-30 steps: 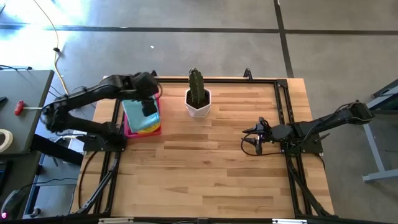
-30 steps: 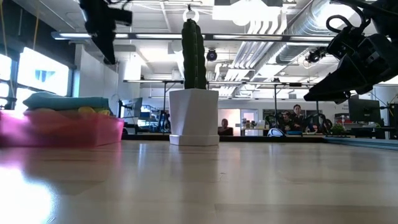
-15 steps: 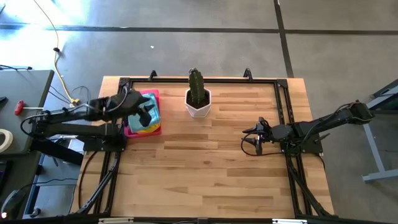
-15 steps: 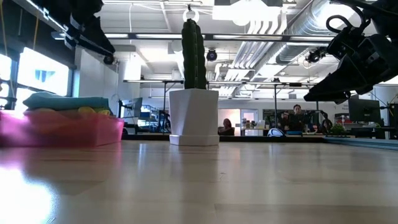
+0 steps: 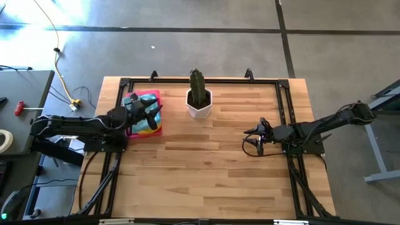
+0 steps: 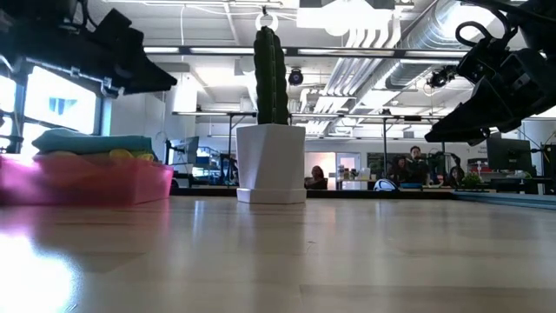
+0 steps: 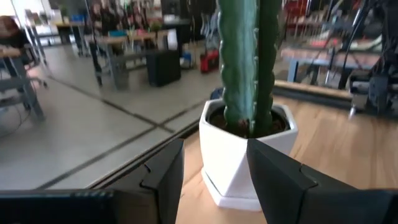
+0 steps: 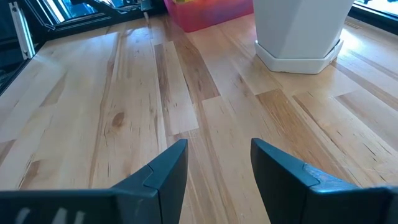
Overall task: Fold microfiber towels
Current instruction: Return to Home Position
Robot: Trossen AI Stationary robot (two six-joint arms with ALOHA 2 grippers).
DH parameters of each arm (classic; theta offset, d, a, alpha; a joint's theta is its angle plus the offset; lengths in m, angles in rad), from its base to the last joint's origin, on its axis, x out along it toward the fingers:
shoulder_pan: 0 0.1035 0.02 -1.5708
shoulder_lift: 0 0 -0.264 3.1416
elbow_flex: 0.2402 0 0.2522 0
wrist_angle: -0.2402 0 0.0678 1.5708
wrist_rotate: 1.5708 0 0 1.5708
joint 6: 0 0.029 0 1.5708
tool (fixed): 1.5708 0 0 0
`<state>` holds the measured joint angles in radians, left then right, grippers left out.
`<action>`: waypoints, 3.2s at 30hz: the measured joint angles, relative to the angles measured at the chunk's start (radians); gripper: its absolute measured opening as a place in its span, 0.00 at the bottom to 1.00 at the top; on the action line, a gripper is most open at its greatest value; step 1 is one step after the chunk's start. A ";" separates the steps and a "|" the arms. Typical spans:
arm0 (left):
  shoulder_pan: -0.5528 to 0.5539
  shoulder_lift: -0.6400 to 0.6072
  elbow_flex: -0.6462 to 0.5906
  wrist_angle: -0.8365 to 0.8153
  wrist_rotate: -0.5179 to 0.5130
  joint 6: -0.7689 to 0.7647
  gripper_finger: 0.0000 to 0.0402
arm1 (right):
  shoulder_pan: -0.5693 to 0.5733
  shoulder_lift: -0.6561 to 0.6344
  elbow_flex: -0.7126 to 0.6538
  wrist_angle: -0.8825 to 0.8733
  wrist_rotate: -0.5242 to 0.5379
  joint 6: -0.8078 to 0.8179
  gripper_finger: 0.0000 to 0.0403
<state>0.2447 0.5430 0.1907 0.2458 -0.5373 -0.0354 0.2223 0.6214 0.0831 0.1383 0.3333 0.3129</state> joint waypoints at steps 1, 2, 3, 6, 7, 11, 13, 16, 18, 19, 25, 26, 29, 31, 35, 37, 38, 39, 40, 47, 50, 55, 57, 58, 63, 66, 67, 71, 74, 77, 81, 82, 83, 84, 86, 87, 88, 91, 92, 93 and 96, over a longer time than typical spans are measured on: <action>0.000 0.000 -0.028 0.054 0.000 0.010 0.41 | 0.000 0.000 0.000 0.000 0.000 0.000 0.42; 0.000 0.000 -0.052 0.090 0.000 0.021 0.41 | 0.000 0.000 0.000 0.000 0.000 0.000 0.42; 0.000 0.000 -0.073 0.119 0.000 0.024 0.41 | 0.000 0.000 0.000 0.000 0.000 0.000 0.42; 0.000 0.000 -0.111 0.174 0.002 0.030 0.41 | 0.000 0.000 0.000 0.000 0.000 0.000 0.42; 0.000 0.000 -0.114 0.171 0.001 0.029 0.41 | 0.000 0.000 0.000 0.000 0.000 0.000 0.42; 0.000 0.000 -0.131 0.136 0.002 -0.020 0.41 | 0.000 0.000 0.000 0.000 0.000 0.000 0.42; 0.000 0.000 -0.153 0.144 0.005 -0.047 0.41 | 0.000 0.000 0.000 0.000 0.000 0.000 0.42; 0.000 0.000 -0.181 0.145 0.013 -0.086 0.41 | 0.000 0.000 0.000 0.000 0.000 0.000 0.42; 0.000 0.000 -0.181 0.114 0.013 -0.115 0.41 | 0.000 0.000 0.000 0.000 0.000 0.000 0.42; 0.000 0.000 -0.181 0.109 0.014 -0.118 0.41 | 0.000 0.000 0.000 0.000 0.000 0.000 0.42; 0.000 0.000 -0.180 0.110 0.017 -0.036 0.41 | 0.000 0.000 0.000 0.000 0.000 0.000 0.42; 0.000 0.000 -0.180 0.110 0.017 -0.028 0.41 | 0.000 0.000 0.000 0.000 0.000 0.000 0.42; 0.000 0.000 -0.180 0.110 0.017 -0.013 0.41 | 0.000 0.000 0.000 0.000 0.000 0.000 0.42; 0.000 0.000 -0.180 0.110 0.017 -0.013 0.41 | 0.000 0.000 0.000 0.000 0.000 0.000 0.42; 0.000 0.000 -0.180 0.109 0.017 -0.013 0.41 | 0.000 0.000 0.000 0.000 0.000 0.000 0.42; 0.000 -0.010 -0.179 0.101 0.018 -0.013 0.41 | 0.000 0.000 0.000 0.000 0.000 0.000 0.42; 0.000 -0.023 -0.179 0.099 0.018 -0.013 0.41 | 0.000 0.000 0.000 0.000 0.000 0.000 0.42; 0.001 -0.037 -0.179 0.100 0.018 -0.013 0.41 | 0.000 0.000 0.000 0.000 0.000 0.000 0.42; 0.001 -0.051 -0.179 0.098 0.018 -0.013 0.41 | 0.000 0.000 0.000 0.000 0.000 0.000 0.42; 0.009 -0.183 -0.179 0.087 0.018 -0.013 0.41 | 0.000 -0.002 0.000 0.000 0.000 0.000 0.42; 0.024 -0.236 -0.179 0.087 0.018 -0.013 0.41 | 0.000 -0.011 0.000 -0.005 0.000 0.000 0.42; 0.057 -0.310 -0.179 0.087 0.018 -0.013 0.41 | 0.000 -0.132 0.001 -0.068 0.000 0.000 0.42; 0.072 -0.331 -0.179 0.088 0.018 -0.013 0.41 | 0.000 -0.194 0.001 -0.101 0.000 0.000 0.42; 0.078 -0.338 -0.179 0.087 0.018 -0.013 0.41 | 0.000 -0.222 0.001 -0.115 0.000 0.000 0.42; 0.107 -0.367 -0.179 0.087 0.018 -0.013 0.41 | 0.000 -0.349 0.001 -0.159 0.000 0.000 0.42; 0.128 -0.383 -0.179 0.087 0.018 -0.013 0.41 | 0.000 -0.393 0.001 -0.164 0.000 0.000 0.42; 0.136 -0.389 -0.179 0.086 0.018 -0.013 0.41 | 0.000 -0.404 0.001 -0.165 0.000 0.000 0.42; 0.173 -0.414 -0.179 0.087 0.018 -0.013 0.41 | -0.009 -0.438 0.001 -0.165 -0.002 0.000 0.42; 0.195 -0.425 -0.179 0.089 0.018 -0.013 0.41 | -0.046 -0.449 0.001 -0.165 -0.005 0.000 0.42; 0.205 -0.425 -0.179 0.087 0.018 -0.013 0.41 | -0.100 -0.451 0.001 -0.165 -0.008 0.000 0.42; 0.207 -0.425 -0.179 0.087 0.018 -0.013 0.41 | -0.189 -0.451 0.001 -0.165 -0.008 0.000 0.42; 0.207 -0.425 -0.179 0.087 0.018 -0.013 0.41 | -0.213 -0.451 0.001 -0.165 -0.008 0.000 0.42; 0.207 -0.425 -0.179 0.087 0.018 -0.013 0.41 | -0.237 -0.451 0.001 -0.165 -0.008 0.000 0.42; 0.207 -0.425 -0.179 0.087 0.018 -0.013 0.41 | -0.262 -0.451 0.001 -0.165 -0.008 0.000 0.42; 0.207 -0.425 -0.179 0.087 0.018 -0.013 0.41 | -0.312 -0.451 0.001 -0.165 -0.008 0.000 0.42; 0.207 -0.425 -0.179 0.087 0.018 -0.013 0.41 | -0.338 -0.451 0.001 -0.165 -0.008 0.000 0.42; 0.207 -0.425 -0.179 0.087 0.018 -0.013 0.41 | -0.364 -0.451 0.001 -0.165 -0.007 0.000 0.42; 0.207 -0.425 -0.179 0.087 0.018 -0.013 0.41 | -0.439 -0.451 0.001 -0.165 -0.007 0.000 0.42; 0.207 -0.425 -0.179 0.087 0.018 -0.013 0.41 | -0.461 -0.451 0.001 -0.165 -0.007 0.000 0.42; 0.207 -0.425 -0.179 0.087 0.018 -0.013 0.41 | -0.483 -0.452 0.001 -0.165 -0.007 0.000 0.42; 0.207 -0.425 -0.179 0.087 0.018 -0.013 0.41 | -0.547 -0.452 0.001 -0.165 -0.007 0.000 0.42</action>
<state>0.4515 0.1184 0.0120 0.3328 -0.5194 -0.0486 -0.3247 0.1692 0.0841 -0.0269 0.3260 0.3130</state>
